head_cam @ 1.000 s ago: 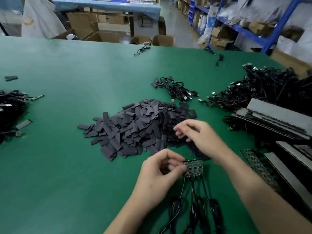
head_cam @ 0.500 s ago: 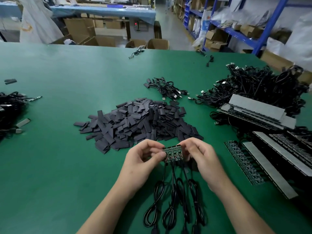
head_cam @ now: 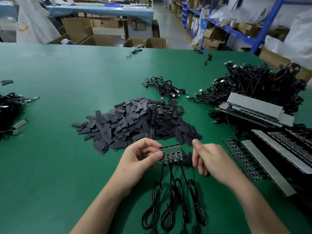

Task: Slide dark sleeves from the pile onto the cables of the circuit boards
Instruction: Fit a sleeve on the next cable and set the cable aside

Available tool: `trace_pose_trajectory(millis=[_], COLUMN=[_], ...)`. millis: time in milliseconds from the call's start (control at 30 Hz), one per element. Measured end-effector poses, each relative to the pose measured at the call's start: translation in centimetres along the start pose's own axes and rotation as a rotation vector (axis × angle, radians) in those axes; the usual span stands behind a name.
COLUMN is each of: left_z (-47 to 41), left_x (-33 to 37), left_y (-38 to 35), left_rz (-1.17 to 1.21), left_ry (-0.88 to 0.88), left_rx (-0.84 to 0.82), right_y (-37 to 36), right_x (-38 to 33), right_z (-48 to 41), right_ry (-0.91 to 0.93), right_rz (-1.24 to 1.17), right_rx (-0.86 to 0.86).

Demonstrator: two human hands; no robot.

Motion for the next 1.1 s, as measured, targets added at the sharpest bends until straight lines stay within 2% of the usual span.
trace_pose_trajectory(millis=[100,167,267,333,433,600,800,933,1100], left_z=[0.0,0.0,0.0,0.0,0.0,0.0,0.1,0.1,0.1], left_x=[-0.2,-0.2,-0.3,-0.4,-0.5,-0.8,-1.1,-1.2,-1.1], left_y=[0.3,0.5,0.4,0.5,0.6,0.3,0.0,-0.7,-1.1], left_rz=[-0.005,-0.009,0.000,0.002,-0.013,-0.041,-0.110,-0.098,-0.085], left_ry=[0.011,0.012,0.016,0.018,0.026,0.043,0.063,0.077,0.076], left_rx=[-0.008,-0.013,-0.014,-0.002,0.008,0.014,0.017,-0.062,-0.089], right_y=[-1.4,-1.9,-3.3,-3.2,-2.3,-3.8,-4.5,-4.8,-5.2], right_x=[-0.8,-1.5,-1.8,-2.0,-2.0,-3.7,-3.6,-3.4,-3.4], right_z=[0.0,0.0,0.1,0.2,0.4,0.9,0.8,0.6,0.6], right_ry=[0.057,0.112,0.096,0.111,0.112,0.184,0.170,0.162,0.131], right_rz=[0.080,-0.010,-0.200,-0.268,-0.308,-0.306,-0.347,-0.363,-0.520], right_rx=[-0.007,-0.010,-0.111,-0.101,-0.029,-0.063,-0.078,-0.092,-0.137])
Point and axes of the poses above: each hand's wrist, its own z-axis away from the middle knuckle, its own y-axis out of the back of the hand, x = y × z, the point moved 9 cm from there along -z, towards the middle knuckle, and after that the axes turned 2 degrees about x, right-handed, at the moved point
